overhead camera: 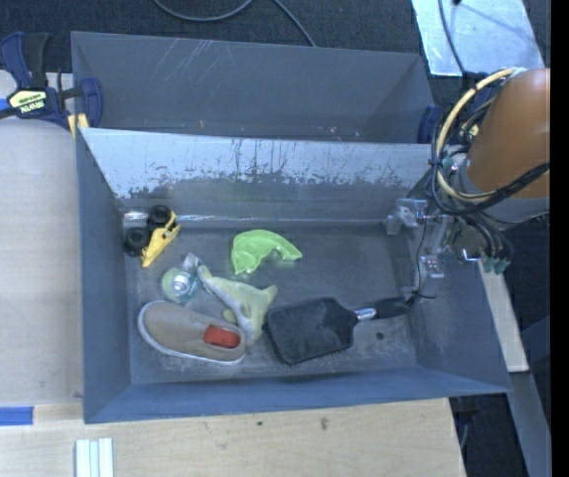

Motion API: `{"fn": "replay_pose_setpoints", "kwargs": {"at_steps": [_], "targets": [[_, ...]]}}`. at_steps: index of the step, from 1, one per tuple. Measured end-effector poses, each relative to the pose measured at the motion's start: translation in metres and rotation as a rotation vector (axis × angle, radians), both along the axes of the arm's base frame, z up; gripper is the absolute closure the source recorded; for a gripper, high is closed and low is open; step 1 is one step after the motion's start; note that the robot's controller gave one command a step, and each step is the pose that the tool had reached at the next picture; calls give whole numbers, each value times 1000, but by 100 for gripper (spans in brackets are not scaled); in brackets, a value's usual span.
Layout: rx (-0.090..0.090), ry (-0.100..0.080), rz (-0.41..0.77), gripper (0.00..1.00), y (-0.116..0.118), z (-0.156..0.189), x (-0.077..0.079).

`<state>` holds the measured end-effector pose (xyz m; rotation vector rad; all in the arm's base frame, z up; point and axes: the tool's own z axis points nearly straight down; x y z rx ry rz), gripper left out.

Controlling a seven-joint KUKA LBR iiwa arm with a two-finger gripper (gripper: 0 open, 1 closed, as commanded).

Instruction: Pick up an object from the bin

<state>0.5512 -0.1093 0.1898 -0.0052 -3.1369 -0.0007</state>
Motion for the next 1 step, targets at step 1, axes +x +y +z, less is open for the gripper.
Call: {"fn": "replay_pose_setpoints", "kwargs": {"at_steps": [1], "targets": [[-1, -8, 2, 0, 0, 5, 2]]}}
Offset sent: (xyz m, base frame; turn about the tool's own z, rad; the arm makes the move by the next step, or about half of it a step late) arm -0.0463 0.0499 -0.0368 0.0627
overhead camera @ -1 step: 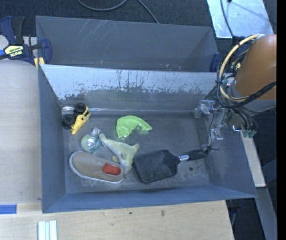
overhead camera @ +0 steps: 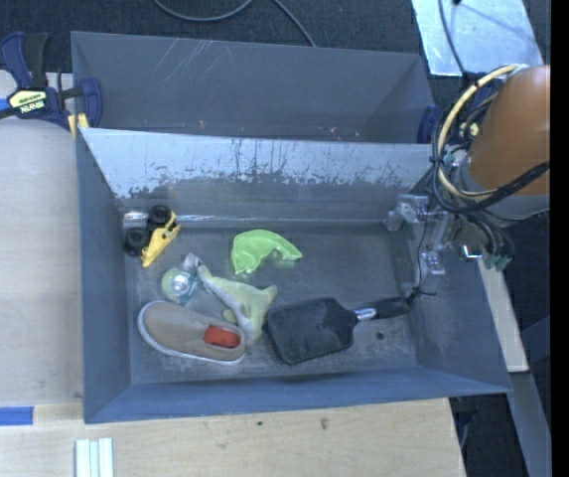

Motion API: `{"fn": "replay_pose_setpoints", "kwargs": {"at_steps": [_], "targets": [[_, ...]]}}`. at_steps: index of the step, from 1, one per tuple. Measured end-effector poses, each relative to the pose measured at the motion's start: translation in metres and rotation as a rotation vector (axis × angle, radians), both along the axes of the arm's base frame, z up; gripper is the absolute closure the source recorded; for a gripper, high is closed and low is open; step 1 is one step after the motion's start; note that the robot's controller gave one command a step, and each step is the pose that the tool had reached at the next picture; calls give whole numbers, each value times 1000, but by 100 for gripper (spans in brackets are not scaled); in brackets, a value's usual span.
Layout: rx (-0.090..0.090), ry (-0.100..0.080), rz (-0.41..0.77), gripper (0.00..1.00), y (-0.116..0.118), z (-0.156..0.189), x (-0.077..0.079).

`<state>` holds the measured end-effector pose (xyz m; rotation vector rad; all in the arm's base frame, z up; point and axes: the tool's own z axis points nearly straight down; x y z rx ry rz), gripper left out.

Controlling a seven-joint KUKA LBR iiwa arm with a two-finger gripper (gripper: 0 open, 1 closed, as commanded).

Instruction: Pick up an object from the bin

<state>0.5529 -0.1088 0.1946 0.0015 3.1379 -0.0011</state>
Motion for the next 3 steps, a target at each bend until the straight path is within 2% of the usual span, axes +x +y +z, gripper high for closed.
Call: {"fn": "replay_pose_setpoints", "kwargs": {"at_steps": [1, 2, 3], "targets": [[0, 0, -42, 0, 28, -24, -28], [0, 0, -1, 0, 66, -45, -42], [-1, -4, 207, 0, 70, -93, -40]]}}
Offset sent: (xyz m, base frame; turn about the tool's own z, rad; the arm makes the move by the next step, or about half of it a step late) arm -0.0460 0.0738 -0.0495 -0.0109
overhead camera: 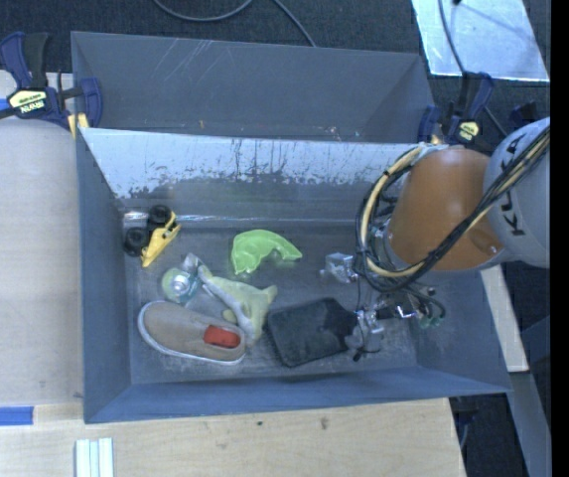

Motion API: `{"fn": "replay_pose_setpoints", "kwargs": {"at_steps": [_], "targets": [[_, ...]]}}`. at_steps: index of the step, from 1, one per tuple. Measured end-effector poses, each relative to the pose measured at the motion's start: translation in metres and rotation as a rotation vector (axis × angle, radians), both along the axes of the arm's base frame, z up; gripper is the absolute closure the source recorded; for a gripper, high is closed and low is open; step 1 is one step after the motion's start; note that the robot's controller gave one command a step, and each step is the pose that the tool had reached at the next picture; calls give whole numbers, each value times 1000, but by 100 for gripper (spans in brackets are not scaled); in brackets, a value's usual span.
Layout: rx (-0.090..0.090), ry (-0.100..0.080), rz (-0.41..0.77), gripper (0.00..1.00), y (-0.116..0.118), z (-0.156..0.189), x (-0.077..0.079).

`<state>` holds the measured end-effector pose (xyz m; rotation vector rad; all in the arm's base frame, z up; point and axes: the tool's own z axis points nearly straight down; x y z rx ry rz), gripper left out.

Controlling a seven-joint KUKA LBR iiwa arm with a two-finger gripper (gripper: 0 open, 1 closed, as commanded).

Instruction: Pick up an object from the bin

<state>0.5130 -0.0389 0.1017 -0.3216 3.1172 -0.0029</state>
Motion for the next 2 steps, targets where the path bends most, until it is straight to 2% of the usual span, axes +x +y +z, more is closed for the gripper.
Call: {"fn": "replay_pose_setpoints", "kwargs": {"at_steps": [1, 2], "targets": [[-1, 2, 239, 100, -13, -31, 4], [-1, 2, 239, 100, -13, -31, 4]]}}
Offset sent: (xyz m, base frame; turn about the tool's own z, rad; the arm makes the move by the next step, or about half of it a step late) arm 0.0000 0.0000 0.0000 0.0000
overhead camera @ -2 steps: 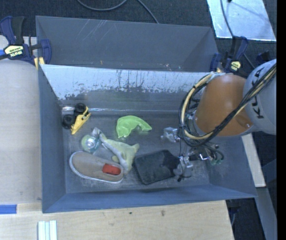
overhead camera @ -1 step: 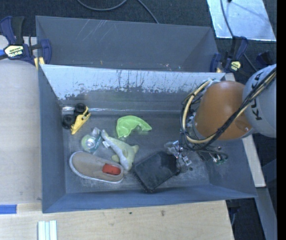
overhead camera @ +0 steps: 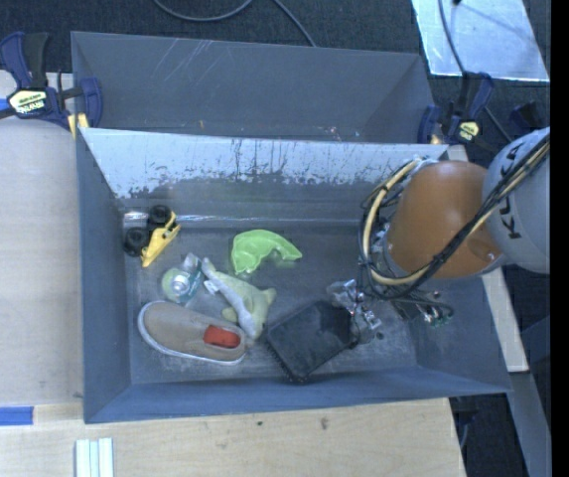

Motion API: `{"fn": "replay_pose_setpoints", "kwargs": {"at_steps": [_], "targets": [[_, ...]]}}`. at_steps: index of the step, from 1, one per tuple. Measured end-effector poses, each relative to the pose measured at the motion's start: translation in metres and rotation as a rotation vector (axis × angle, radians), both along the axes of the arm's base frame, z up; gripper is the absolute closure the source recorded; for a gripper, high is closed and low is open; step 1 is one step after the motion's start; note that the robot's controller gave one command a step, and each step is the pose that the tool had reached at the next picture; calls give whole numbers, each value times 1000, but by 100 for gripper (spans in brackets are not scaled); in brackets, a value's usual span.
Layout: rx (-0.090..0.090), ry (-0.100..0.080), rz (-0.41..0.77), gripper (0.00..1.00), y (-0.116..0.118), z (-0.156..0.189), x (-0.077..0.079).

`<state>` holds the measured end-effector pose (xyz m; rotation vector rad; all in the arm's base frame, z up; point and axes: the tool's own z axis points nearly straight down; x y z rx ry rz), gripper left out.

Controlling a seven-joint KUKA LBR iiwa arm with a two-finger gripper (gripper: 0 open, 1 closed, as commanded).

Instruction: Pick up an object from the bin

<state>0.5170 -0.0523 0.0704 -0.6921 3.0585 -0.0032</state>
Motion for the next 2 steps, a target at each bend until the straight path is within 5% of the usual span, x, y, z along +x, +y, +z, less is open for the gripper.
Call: {"fn": "replay_pose_setpoints", "kwargs": {"at_steps": [1, 2], "targets": [[0, -3, 59, 100, -4, 123, 1], [0, -3, 59, 100, -4, 123, 1]]}}
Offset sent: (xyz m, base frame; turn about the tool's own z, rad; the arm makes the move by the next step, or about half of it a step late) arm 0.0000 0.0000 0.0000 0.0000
